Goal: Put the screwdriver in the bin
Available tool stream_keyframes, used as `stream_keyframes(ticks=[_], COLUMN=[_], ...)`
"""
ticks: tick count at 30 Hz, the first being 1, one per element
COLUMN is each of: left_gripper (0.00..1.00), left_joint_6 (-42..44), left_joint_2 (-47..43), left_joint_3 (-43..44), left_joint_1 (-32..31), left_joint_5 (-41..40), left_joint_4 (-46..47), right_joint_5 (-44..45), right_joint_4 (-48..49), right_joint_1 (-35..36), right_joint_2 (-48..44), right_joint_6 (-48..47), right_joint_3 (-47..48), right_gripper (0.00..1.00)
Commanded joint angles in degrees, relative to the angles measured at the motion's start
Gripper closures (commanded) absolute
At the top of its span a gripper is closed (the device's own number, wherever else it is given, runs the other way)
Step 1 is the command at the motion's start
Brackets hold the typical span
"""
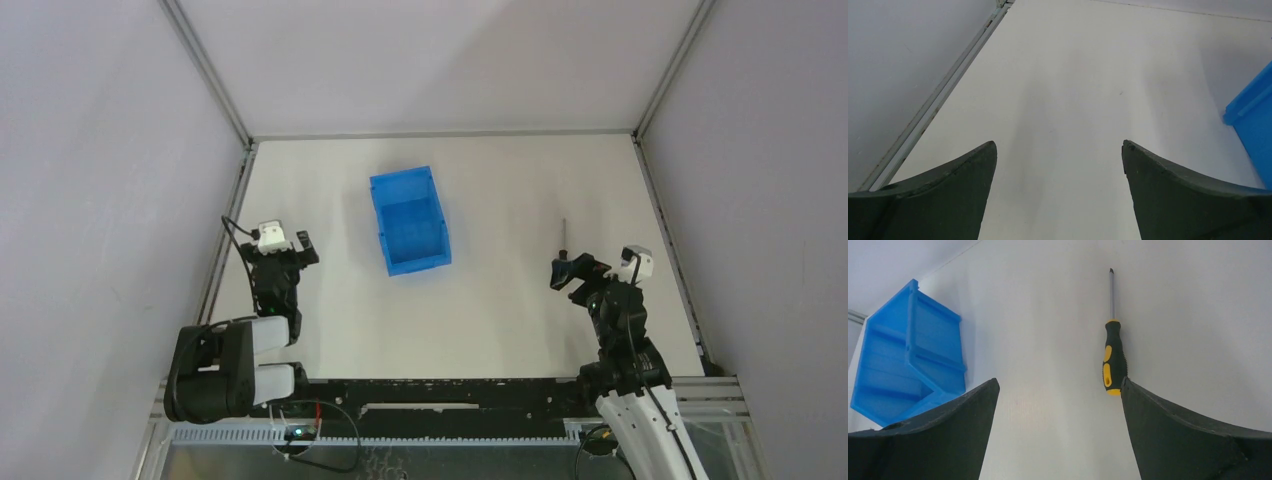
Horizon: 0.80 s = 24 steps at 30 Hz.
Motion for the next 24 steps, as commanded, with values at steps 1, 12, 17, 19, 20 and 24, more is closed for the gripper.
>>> stream_keyframes(ticks=[1, 12, 17, 19, 20, 24], left_gripper=[0.0, 0.0, 0.0, 0.0, 0.0, 0.0], left_joint_6=[-0.3, -0.3, -0.33, -0.35, -0.35, -0.3], left_joint_2=[-0.11, -0.1, -0.09, -0.09, -0.09, -0.09], left_joint_3=[2.67, 2.73, 2.67, 2.69, 2.69, 2.67], left_joint_1=[0.03, 0.03, 0.01, 0.03, 0.03, -0.03], left_joint_5=[-0.51, -0.48, -0.47, -0.48, -0.5, -0.53], left_joint_4=[1.51, 1.51, 1.51, 1.51, 1.51, 1.51], right_joint_5=[-1.06, -8.51, 0.84, 1.37, 0.68, -6.42], right_joint_4=[3.46, 7.86, -9.71, -18.99, -22.57, -30.31], right_joint_1=[-0.21, -0.22, -0.96, -2.45, -3.44, -8.85], right_joint_2=[0.02, 11.01, 34.22, 45.69, 49.98, 64.67], right_joint_6=[0.78, -10.34, -12.66, -12.63, -12.47, -11.94], right_joint_3=[0.86, 18.69, 43.01, 51.78, 55.37, 61.74], right_gripper=[0.0, 0.0, 0.0, 0.0, 0.0, 0.06])
